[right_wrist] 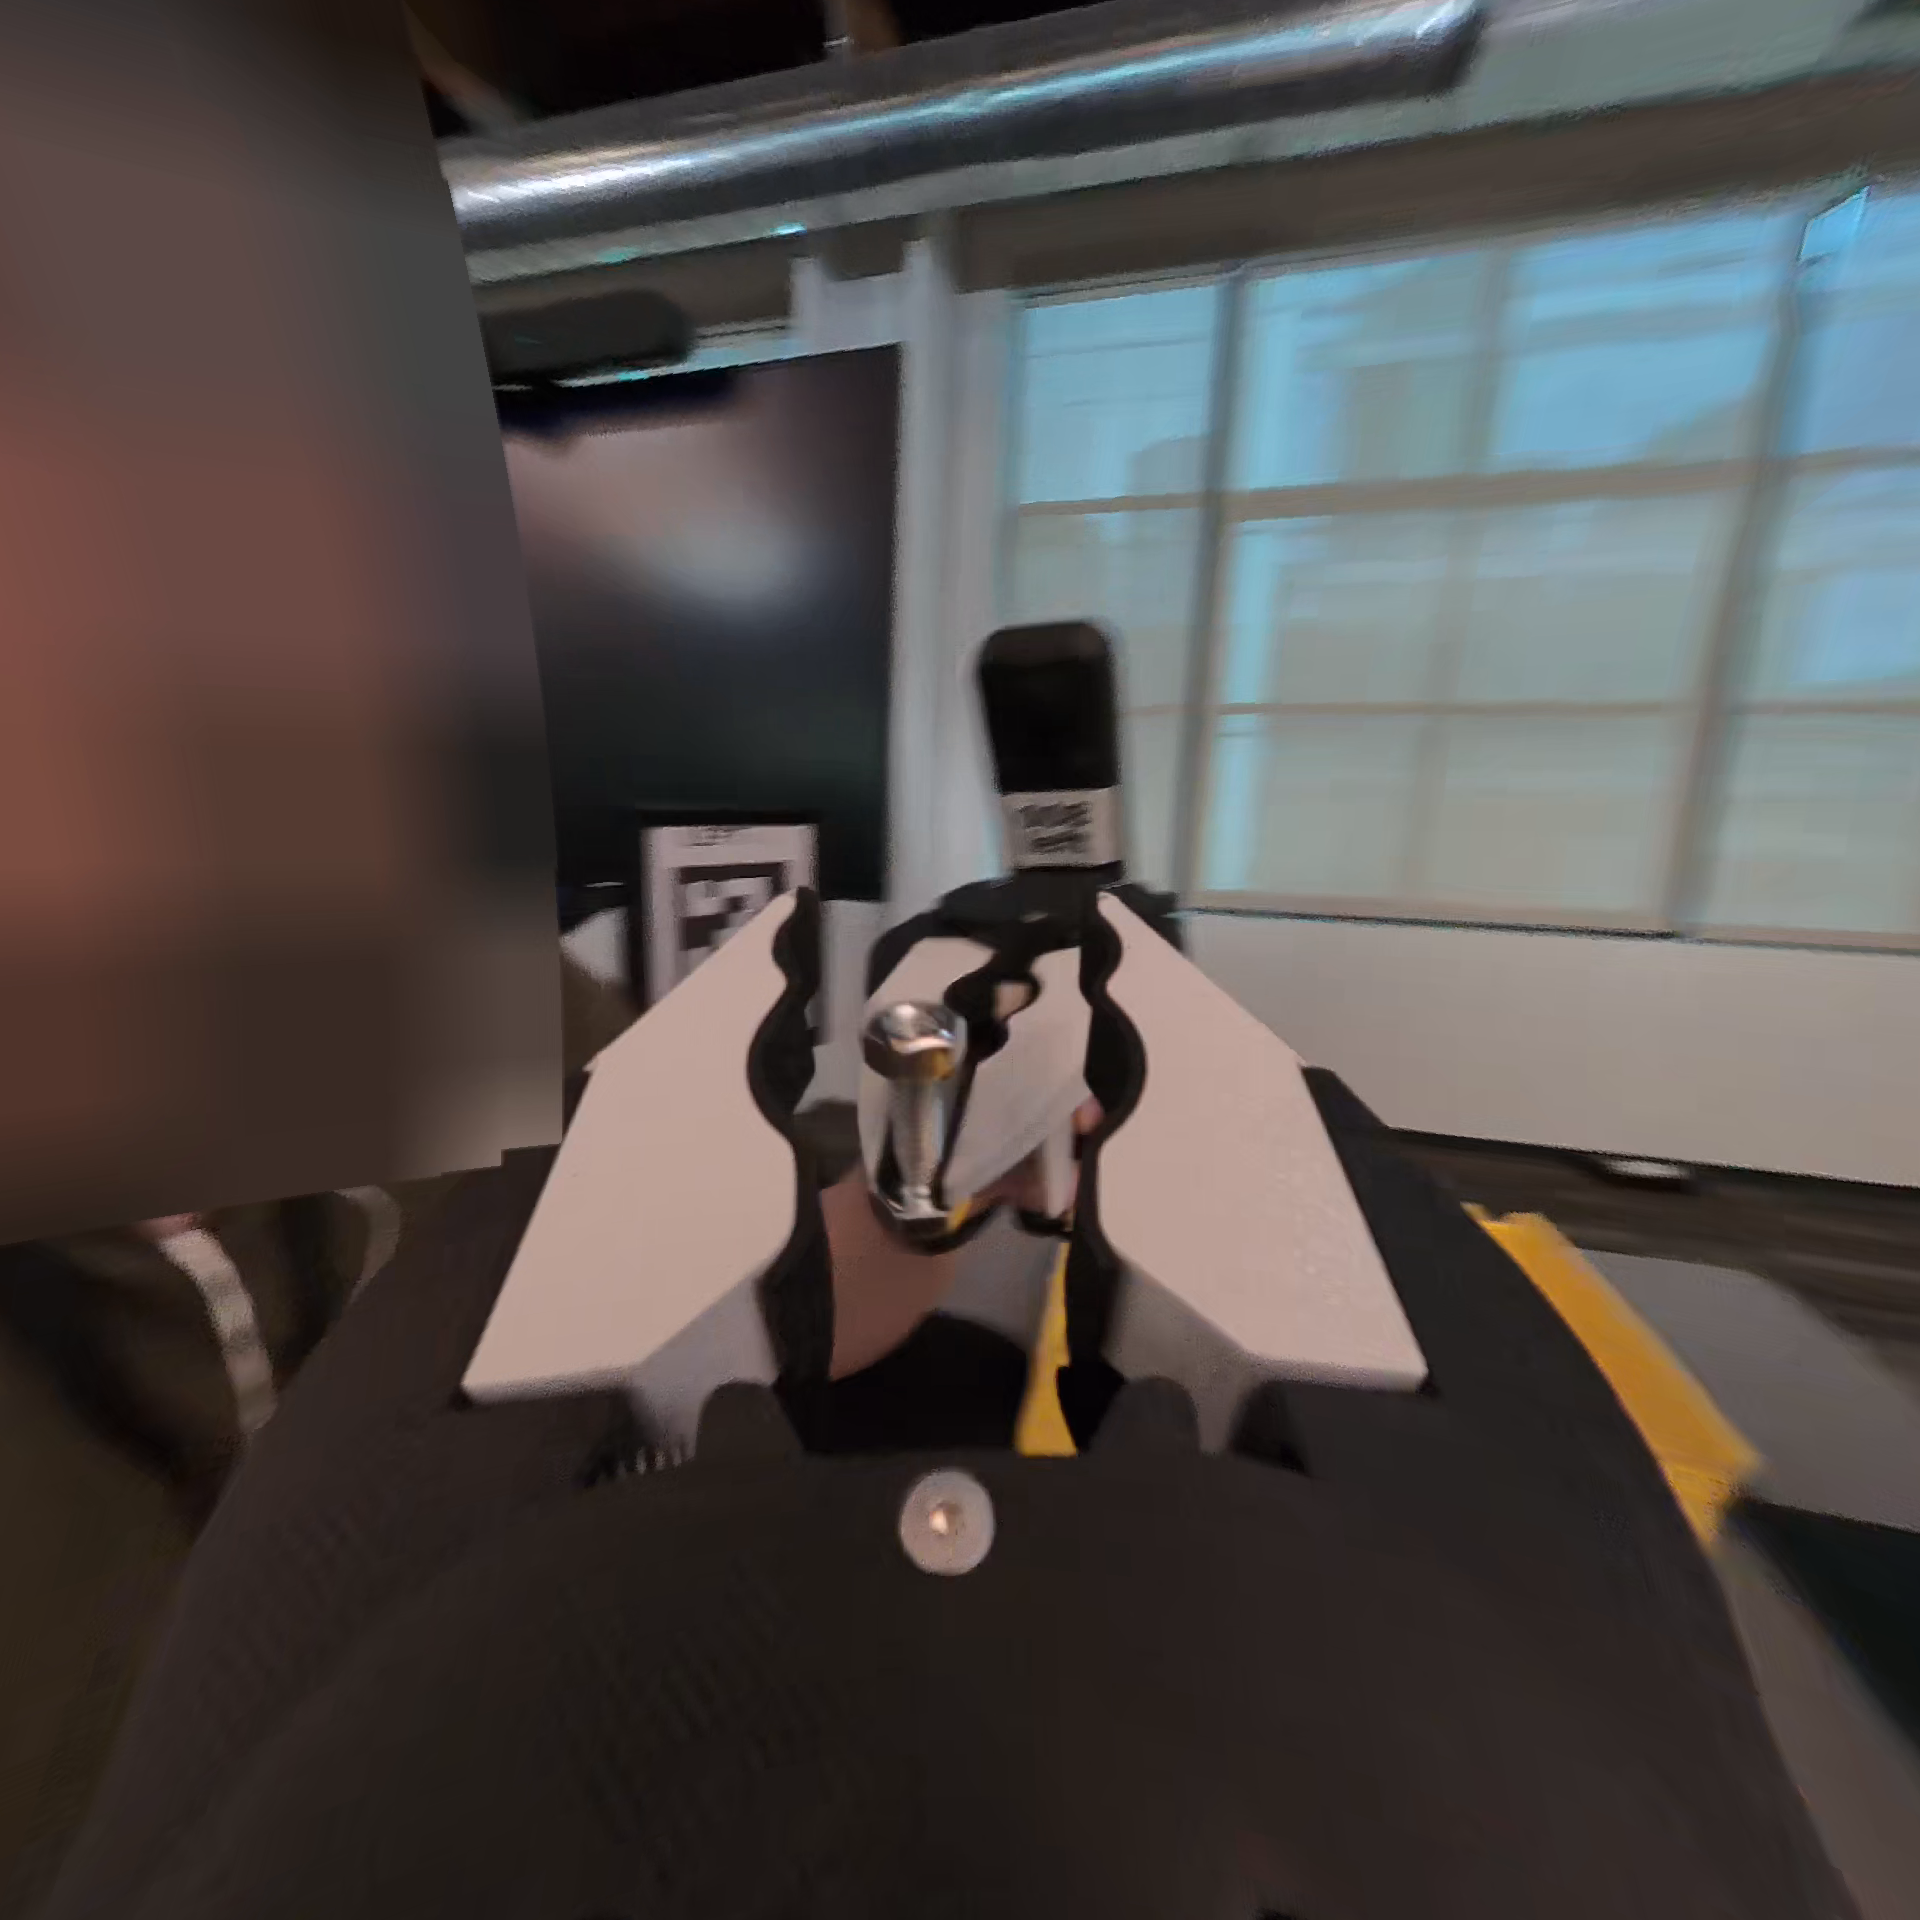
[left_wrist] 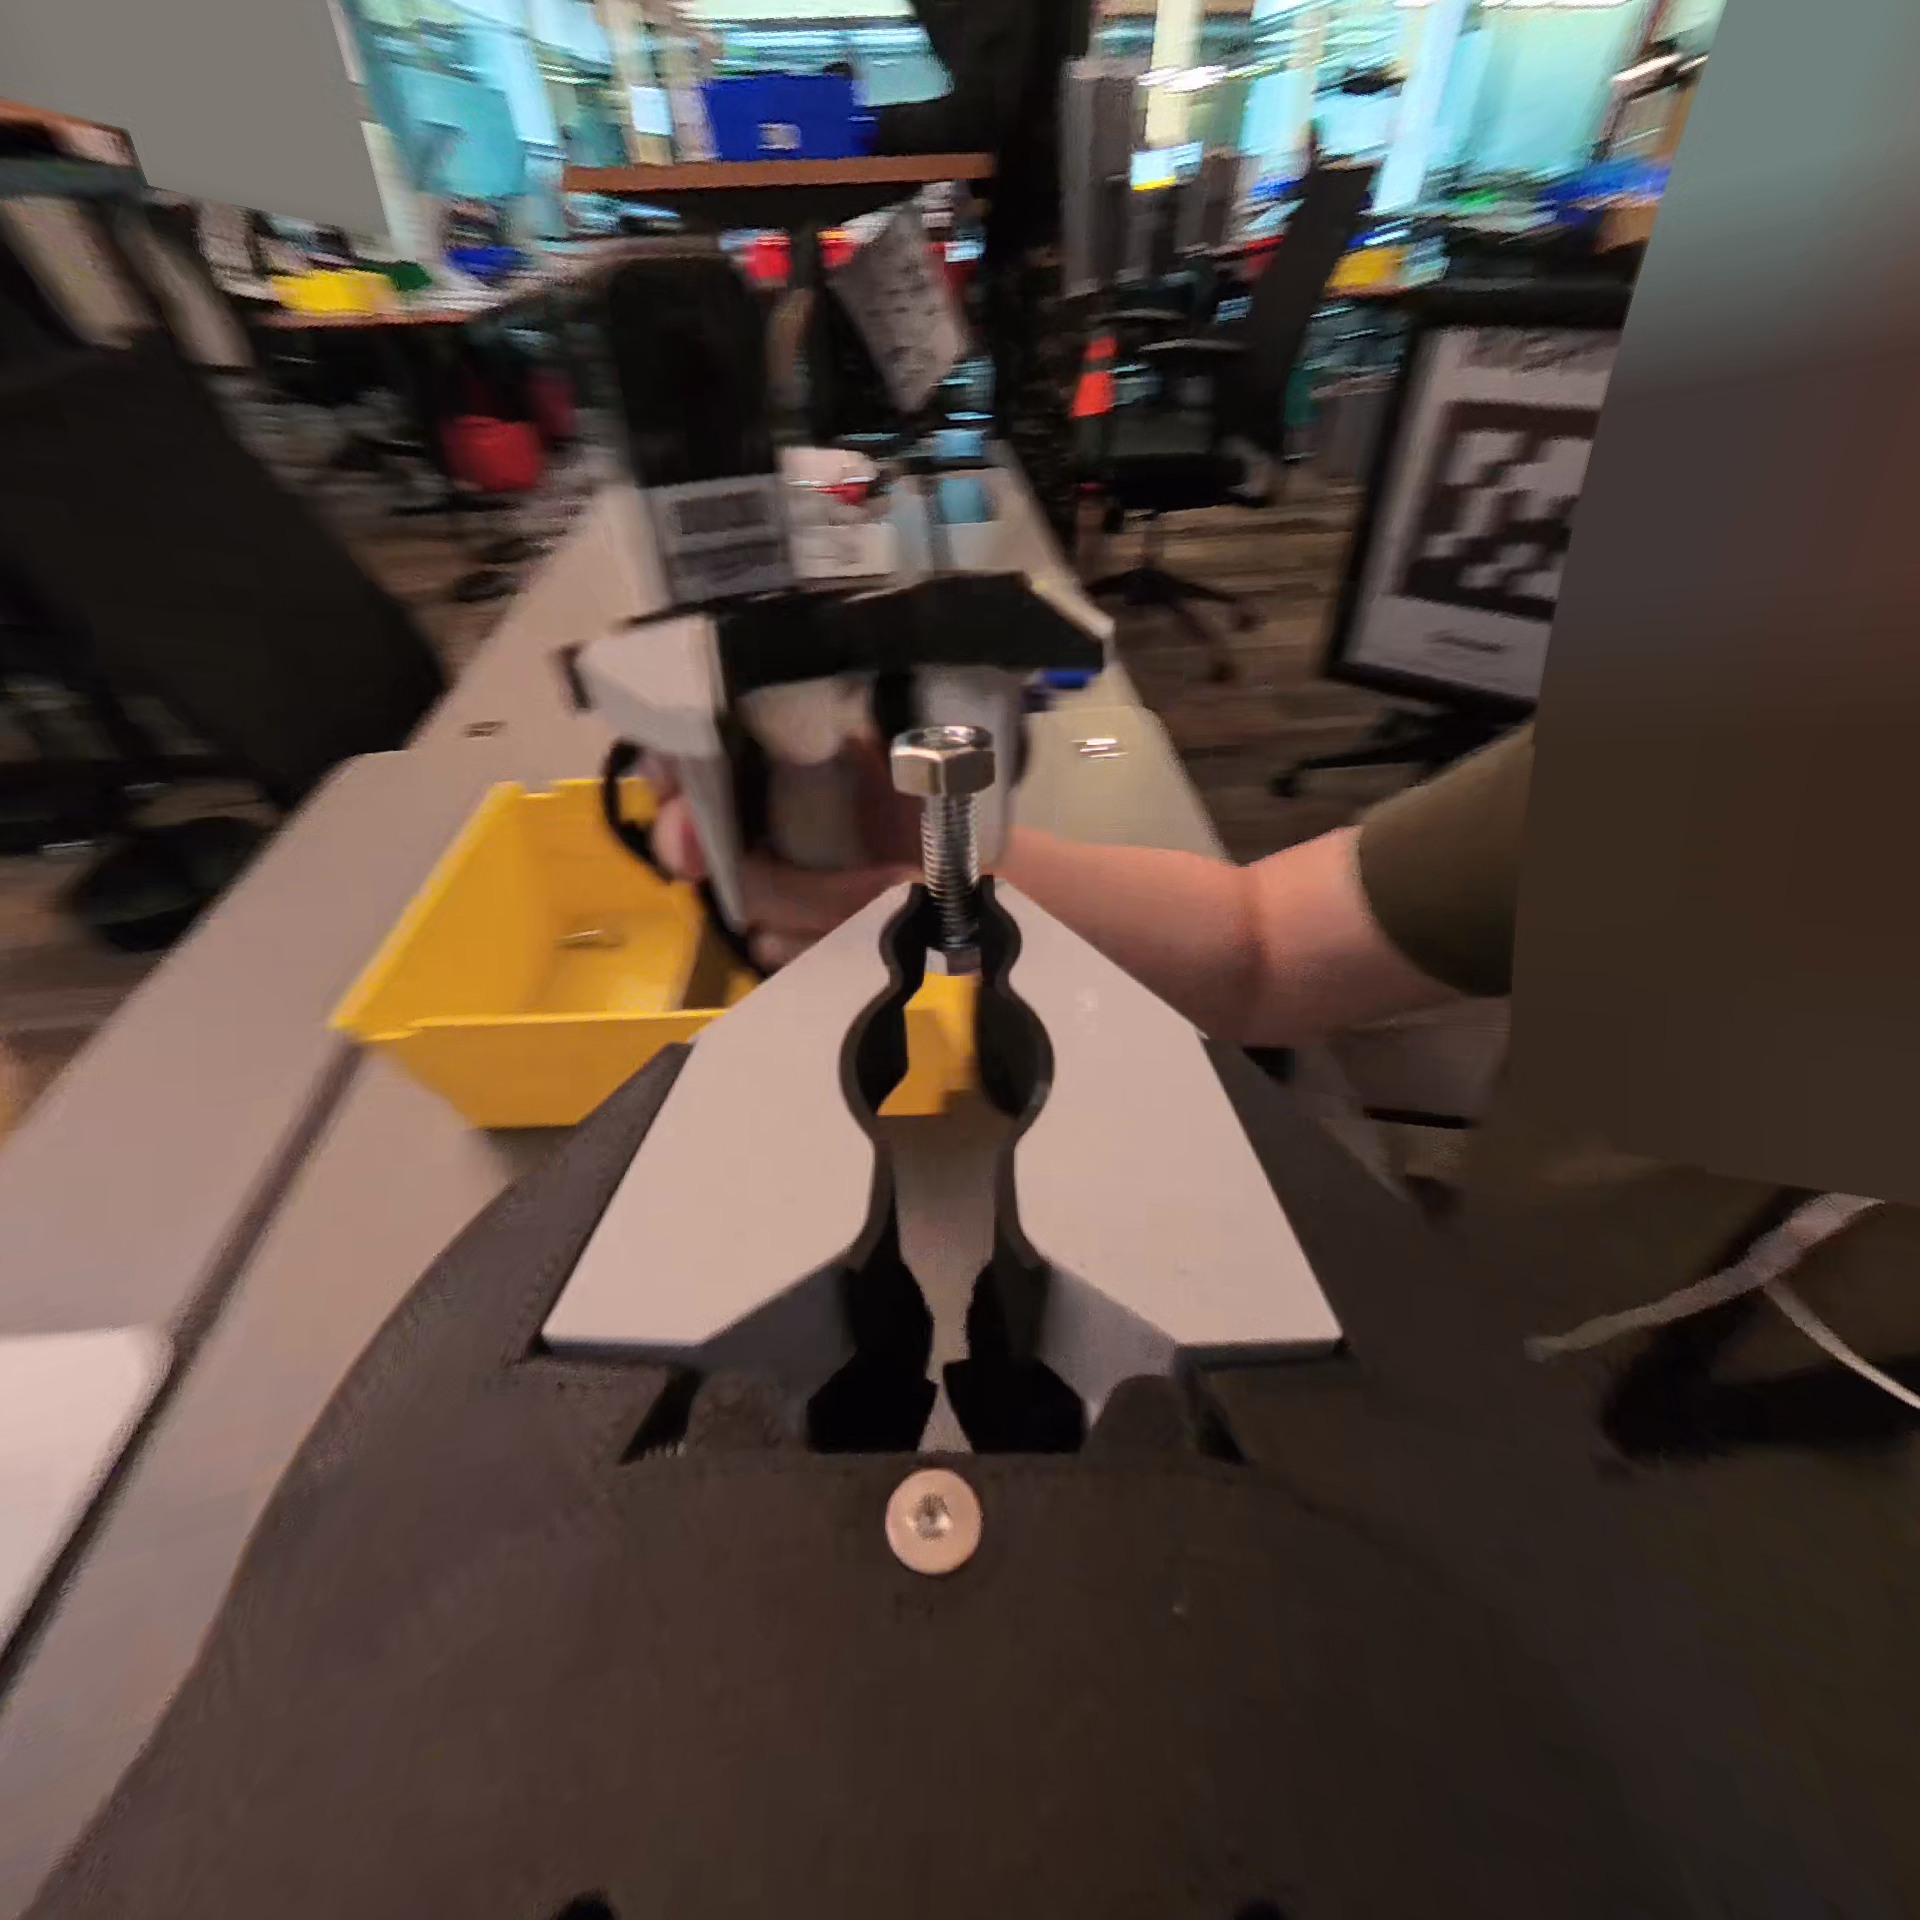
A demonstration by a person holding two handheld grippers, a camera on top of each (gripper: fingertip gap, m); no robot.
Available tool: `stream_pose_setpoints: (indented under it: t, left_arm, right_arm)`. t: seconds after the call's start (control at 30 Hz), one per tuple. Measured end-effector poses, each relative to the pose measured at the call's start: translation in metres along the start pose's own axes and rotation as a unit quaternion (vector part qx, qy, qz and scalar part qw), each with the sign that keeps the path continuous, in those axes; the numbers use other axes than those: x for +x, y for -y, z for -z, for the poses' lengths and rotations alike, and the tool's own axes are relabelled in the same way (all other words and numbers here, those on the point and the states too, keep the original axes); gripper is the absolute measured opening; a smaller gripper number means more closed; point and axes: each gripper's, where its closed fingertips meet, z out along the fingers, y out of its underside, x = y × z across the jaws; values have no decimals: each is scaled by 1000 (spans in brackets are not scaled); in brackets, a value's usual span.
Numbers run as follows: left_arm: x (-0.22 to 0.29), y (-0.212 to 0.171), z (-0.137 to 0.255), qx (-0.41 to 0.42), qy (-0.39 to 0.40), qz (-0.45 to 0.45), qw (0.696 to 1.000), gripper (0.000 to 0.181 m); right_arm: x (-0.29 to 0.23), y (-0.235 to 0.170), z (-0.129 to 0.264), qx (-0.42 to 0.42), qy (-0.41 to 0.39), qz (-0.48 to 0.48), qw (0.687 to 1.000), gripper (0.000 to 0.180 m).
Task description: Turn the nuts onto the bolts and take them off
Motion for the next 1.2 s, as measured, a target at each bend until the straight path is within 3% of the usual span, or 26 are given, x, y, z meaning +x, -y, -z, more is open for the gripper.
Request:
stream_pose_setpoints:
  t: [0.03,0.13,0.2,0.3,0.77,1.1,1.2]
  left_arm:
    - [-13,0,3,-2,52,-19,998,8]
    - [-47,5,18,-5,202,-86,976,8]
    - [-56,8,24,-9,263,-131,956,7]
    - [-57,10,23,-19,297,-176,938,7]
    - [-61,14,28,-13,324,-191,927,7]
    - [-61,13,26,-23,326,-199,924,7]
    - [-60,12,26,-24,319,-194,927,7]
  right_arm:
    - [8,9,3,13,-46,34,998,49]
    - [19,34,14,49,-163,145,975,44]
    - [20,35,13,34,-206,203,957,46]
    - [13,20,-1,-11,-199,245,949,45]
    - [33,4,4,-44,-234,256,937,41]
    - [41,-2,7,-58,-245,239,938,16]
    - [41,-3,7,-64,-235,228,943,16]
